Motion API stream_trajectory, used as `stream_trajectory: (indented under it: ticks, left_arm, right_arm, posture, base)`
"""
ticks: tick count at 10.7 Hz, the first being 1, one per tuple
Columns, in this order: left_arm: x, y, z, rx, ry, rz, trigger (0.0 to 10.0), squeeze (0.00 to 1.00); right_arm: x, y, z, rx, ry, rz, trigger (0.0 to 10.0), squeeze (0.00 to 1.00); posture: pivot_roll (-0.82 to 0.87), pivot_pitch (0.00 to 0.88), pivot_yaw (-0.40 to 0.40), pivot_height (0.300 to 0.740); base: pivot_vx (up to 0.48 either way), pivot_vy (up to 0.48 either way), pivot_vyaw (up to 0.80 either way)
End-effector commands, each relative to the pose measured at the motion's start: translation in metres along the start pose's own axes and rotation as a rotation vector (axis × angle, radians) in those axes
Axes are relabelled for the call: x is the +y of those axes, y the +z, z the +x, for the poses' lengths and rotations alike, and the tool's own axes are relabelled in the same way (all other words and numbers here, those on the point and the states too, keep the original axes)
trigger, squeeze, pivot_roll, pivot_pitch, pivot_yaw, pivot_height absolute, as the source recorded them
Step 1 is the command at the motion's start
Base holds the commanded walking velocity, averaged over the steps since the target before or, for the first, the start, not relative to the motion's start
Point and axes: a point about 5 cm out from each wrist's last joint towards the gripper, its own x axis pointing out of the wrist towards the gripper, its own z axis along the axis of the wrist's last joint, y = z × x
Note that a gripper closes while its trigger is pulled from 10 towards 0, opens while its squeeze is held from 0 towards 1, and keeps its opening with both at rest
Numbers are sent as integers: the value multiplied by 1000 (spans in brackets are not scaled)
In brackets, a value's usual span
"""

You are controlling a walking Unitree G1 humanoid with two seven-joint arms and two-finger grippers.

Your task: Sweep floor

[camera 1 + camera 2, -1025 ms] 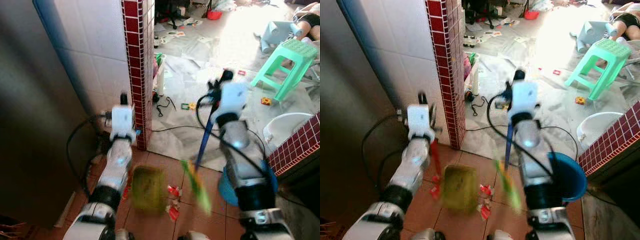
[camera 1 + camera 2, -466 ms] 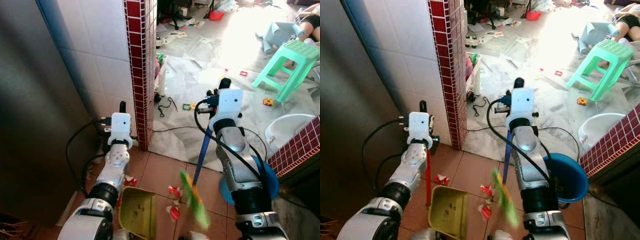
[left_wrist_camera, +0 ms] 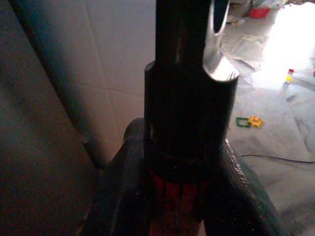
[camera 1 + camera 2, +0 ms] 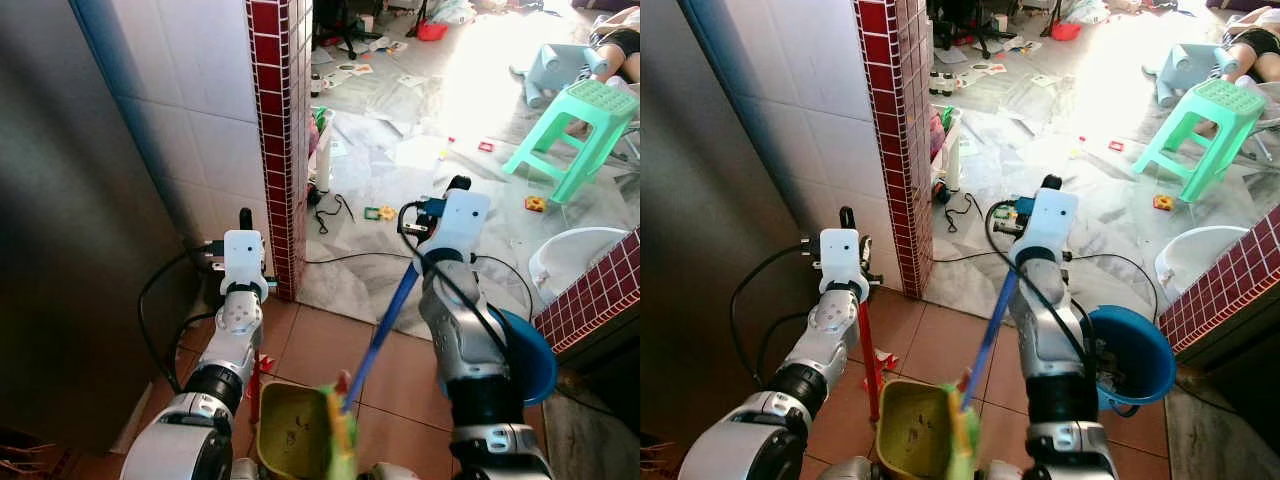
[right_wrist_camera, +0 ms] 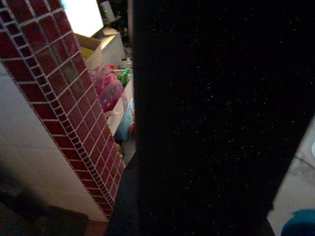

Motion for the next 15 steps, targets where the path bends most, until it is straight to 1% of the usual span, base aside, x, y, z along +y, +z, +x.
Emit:
stream_trajectory:
  ticks: [1, 2, 3, 4, 5, 6, 7, 8, 9, 10, 11, 12, 14, 15]
  left_arm:
    - [-4, -6, -1, 37, -16, 1, 10000, 0]
    - [-5, -7, -1, 42, -18, -2, 10000, 0]
    - [-4, -7, -1, 44, -17, -4, 10000, 0]
    - [-4, -7, -1, 43, -16, -8, 10000, 0]
    - [-4, -7, -1, 44, -16, -13, 10000, 0]
    - [-5, -7, -1, 42, -23, -26, 10000, 0]
    - [-7, -5, -1, 32, -35, -69, 10000, 0]
    - [-8, 0, 0, -1, -36, -65, 10000, 0]
    - [-6, 5, 1, -25, -19, -45, 10000, 0]
    - [-2, 13, 2, -70, -9, -10, 10000, 0]
    - [0, 16, 1, -90, -8, 11, 10000, 0]
    - [1, 17, 0, -101, -14, 40, 10000, 0]
    - [1, 16, -4, -106, -42, 82, 10000, 0]
    - [-1, 7, -7, -62, -46, 72, 10000, 0]
  right_arm:
    - [5, 7, 3, 0, 3, 60, 10000, 0]
    - [13, 17, 5, 16, 17, 147, 10000, 0]
    - [22, 30, 7, 4, 65, 175, 10000, 0]
    - [34, 48, 9, -40, 151, 185, 10000, 0]
    - [39, 57, 9, -81, 202, 172, 10000, 0]
    - [45, 70, 7, -152, 272, 110, 10000, 0]
    - [43, 74, 6, -206, 294, 28, 10000, 0]
    - [34, 79, 3, -293, 277, -80, 10000, 0]
    - [24, 80, 2, -323, 245, -143, 10000, 0]
    - [8, 76, 0, -347, 205, -224, 10000, 0]
    - [-5, 67, -3, -331, 171, -255, 10000, 0]
    - [-11, 59, -6, -315, 158, -285, 10000, 0]
    - [-16, 43, -9, -255, 138, -323, 10000, 0]
    - [-17, 36, -10, -216, 137, -334, 10000, 0]
  posture:
    - [-149, 23, 5, 740]
    - [-150, 21, 7, 740]
    - [-151, 17, 7, 740]
    - [-152, 16, 9, 740]
    - [-152, 16, 9, 740]
    - [-151, 13, 9, 740]
    - [-150, 13, 10, 740]
    - [-148, 12, 12, 740]
    - [-146, 14, 12, 740]
    - [-139, 17, 11, 740]
    - [-134, 20, 10, 740]
    - [-132, 23, 12, 740]
    - [-132, 26, 17, 740]
    - [-130, 25, 18, 740]
  base:
    - [0, 0, 0]
    - [0, 0, 0]
    - [0, 0, 0]
    - [0, 0, 0]
    - [0, 0, 0]
    - [0, 0, 0]
    - [0, 0, 0]
    - [0, 0, 0]
    - [0, 0, 0]
    - [0, 0, 0]
    - [0, 0, 0]
    - [0, 0, 0]
    - [0, 0, 0]
    - [0, 0, 0]
